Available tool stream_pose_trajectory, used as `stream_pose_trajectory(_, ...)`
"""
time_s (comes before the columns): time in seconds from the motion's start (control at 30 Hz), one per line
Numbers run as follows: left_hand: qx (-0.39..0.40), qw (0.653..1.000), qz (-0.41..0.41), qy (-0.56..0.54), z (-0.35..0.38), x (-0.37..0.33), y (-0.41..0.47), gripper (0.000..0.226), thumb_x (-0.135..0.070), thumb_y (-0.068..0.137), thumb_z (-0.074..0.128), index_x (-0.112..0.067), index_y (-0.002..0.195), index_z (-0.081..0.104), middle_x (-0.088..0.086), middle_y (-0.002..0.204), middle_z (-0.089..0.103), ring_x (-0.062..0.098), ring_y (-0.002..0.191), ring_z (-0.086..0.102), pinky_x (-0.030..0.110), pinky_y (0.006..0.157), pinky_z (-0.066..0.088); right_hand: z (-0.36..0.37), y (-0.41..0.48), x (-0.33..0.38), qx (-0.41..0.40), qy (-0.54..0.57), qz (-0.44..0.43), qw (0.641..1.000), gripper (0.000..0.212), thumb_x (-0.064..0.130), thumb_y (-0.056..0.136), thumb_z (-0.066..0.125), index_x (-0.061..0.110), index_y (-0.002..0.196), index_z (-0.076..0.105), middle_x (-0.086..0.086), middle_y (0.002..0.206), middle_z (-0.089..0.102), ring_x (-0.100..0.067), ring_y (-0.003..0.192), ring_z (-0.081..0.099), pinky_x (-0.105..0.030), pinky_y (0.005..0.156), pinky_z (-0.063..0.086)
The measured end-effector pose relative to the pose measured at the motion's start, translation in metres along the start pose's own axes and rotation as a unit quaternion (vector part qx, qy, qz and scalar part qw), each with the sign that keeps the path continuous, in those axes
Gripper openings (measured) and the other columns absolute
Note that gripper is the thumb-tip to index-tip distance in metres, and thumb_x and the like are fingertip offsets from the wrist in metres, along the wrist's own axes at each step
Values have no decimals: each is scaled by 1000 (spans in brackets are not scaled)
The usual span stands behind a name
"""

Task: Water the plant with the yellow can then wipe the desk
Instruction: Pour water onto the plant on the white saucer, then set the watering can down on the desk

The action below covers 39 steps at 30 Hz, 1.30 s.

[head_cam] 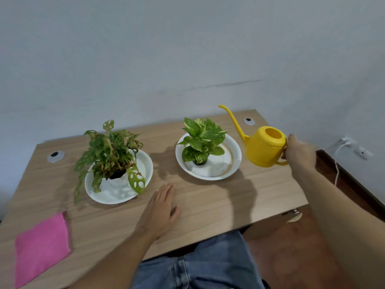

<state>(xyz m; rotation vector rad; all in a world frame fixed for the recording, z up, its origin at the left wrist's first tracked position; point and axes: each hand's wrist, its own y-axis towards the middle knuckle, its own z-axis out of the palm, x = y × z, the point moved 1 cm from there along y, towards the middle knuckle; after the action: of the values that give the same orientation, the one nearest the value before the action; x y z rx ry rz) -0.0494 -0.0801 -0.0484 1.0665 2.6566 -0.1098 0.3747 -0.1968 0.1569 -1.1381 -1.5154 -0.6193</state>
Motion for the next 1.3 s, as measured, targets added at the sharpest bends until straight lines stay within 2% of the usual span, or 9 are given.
stream_pose_trajectory(0.1, 14, 1000, 0, -1, 6, -7, 9, 83, -57, 108, 28, -14, 177, 11, 6, 186, 12, 22, 172, 8, 40, 141, 3, -4, -10, -19, -49, -13, -8, 999, 30, 19, 109, 52, 12, 81, 58, -15, 83, 70, -33, 75, 67, -39, 70, 50)
stream_pose_trajectory(0.17, 19, 1000, 1, -7, 8, -12, 15, 83, -54, 110, 33, -13, 177, 8, 6, 186, 8, 22, 173, 5, 39, 140, 2, -7, -9, -34, -52, -19, 19, 998, 26, 28, 106, 56, 20, 82, 61, -11, 88, 68, -29, 77, 66, -40, 74, 59)
stream_pose_trajectory(0.27, 24, 1000, 4, -16, 11, -19, 21, 84, -52, 111, 37, -13, 178, 4, 5, 187, 4, 20, 173, 0, 40, 140, 2, -12, -1, -61, -43, -33, 24, 998, 23, 32, 103, 57, 17, 87, 66, -17, 99, 73, -29, 86, 69, -54, 90, 64)
stream_pose_trajectory(0.37, 32, 999, 9, -18, 14, -25, 29, 84, -52, 111, 38, -14, 177, 2, 4, 187, 1, 18, 173, -3, 39, 140, -1, -14, 16, -93, -62, -100, 33, 993, 40, 43, 97, 41, 14, 78, 62, -28, 104, 75, -42, 96, 72, -65, 95, 60)
stream_pose_trajectory(0.6, 38, 999, 19, -10, 19, -31, 40, 83, -52, 111, 37, -12, 177, 7, 5, 187, 4, 19, 173, -2, 41, 141, 2, -19, 14, -124, -74, -179, 44, 980, 41, 12, 112, 33, 9, 74, 49, -32, 100, 68, -42, 89, 57, -48, 76, 41)
stream_pose_trajectory(0.77, 40, 999, 18, -2, 21, -32, 38, 83, -52, 111, 33, -11, 177, 6, 5, 187, 0, 18, 173, -6, 42, 141, 0, -24, 8, -136, -78, -160, 60, 982, 47, 29, 109, 38, -7, 95, 66, -27, 100, 65, -44, 98, 61, -47, 81, 42)
stream_pose_trajectory(0.97, 35, 999, 23, -7, 23, -32, 37, 84, -55, 109, 28, -10, 177, 8, 5, 187, 1, 17, 173, -6, 43, 141, 2, -28, 8, -147, -53, -157, 58, 985, 54, 36, 103, 37, -3, 93, 72, -29, 102, 71, -46, 99, 64, -49, 83, 45)
stream_pose_trajectory(1.2, 36, 999, 21, -5, 24, -31, 37, 84, -55, 109, 27, -10, 177, 8, 4, 187, 1, 17, 173, -5, 45, 141, 6, -28, 9, -149, -56, -231, 1, 971, 55, 28, 116, 33, -7, 98, 72, -31, 107, 71, -49, 108, 63, -51, 91, 44)
stream_pose_trajectory(1.3, 40, 999, 22, 0, 23, -30, 37, 84, -57, 109, 24, -11, 177, 5, 4, 187, -1, 16, 173, -8, 43, 141, 3, -29, 5, -147, -70, -231, -5, 971, 39, 28, 114, 38, -2, 106, 62, -22, 106, 63, -49, 113, 62, -49, 88, 41)
